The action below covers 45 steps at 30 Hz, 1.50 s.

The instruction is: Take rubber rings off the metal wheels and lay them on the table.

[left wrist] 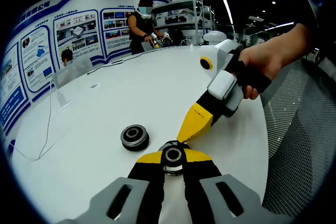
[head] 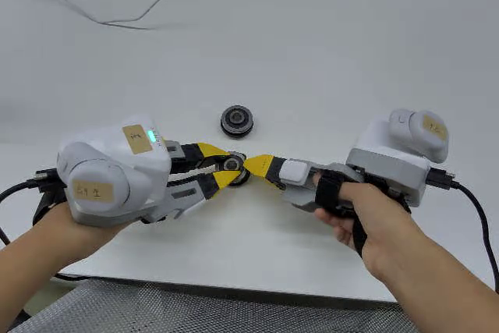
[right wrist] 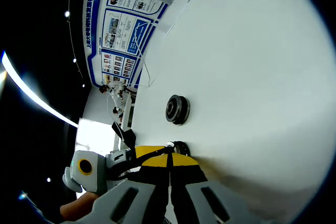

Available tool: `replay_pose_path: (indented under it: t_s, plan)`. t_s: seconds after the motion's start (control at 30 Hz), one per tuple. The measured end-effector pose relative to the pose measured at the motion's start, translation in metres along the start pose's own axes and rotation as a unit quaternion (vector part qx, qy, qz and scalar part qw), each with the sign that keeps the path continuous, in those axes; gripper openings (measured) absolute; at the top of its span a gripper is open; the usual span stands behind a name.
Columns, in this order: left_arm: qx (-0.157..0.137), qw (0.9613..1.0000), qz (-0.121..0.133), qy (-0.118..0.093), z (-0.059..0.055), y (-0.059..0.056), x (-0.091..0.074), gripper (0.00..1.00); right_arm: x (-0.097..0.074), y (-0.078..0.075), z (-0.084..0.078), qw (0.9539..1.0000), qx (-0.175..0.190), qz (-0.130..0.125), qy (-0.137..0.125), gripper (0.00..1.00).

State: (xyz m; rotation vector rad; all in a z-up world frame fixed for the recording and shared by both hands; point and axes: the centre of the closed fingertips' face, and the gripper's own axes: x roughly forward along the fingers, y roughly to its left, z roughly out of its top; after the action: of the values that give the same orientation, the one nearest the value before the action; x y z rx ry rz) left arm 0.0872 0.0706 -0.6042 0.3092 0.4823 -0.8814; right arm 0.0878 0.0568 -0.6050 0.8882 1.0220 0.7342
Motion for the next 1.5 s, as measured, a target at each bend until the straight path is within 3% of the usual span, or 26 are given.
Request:
replay_pose_path:
  t_s: [0.93, 1.23, 1.5]
  plan:
    - [-0.001, 1.0, -0.001, -0.005, 0.001, 0.0, -0.001, 0.13, 0.002, 0.014, -0.005, 0.9982, -0.056, 0.014, 0.018, 0.0]
    - [-0.003, 1.0, -0.002, -0.008, 0.001, 0.0, 0.0, 0.13, 0.001, 0.02, -0.008, 0.9945, -0.089, 0.036, 0.043, 0.0]
    - [-0.003, 0.9999, 0.001, -0.01, 0.002, 0.0, 0.0, 0.13, 0.0, 0.02, -0.007, 0.9931, -0.099, 0.042, 0.049, 0.0]
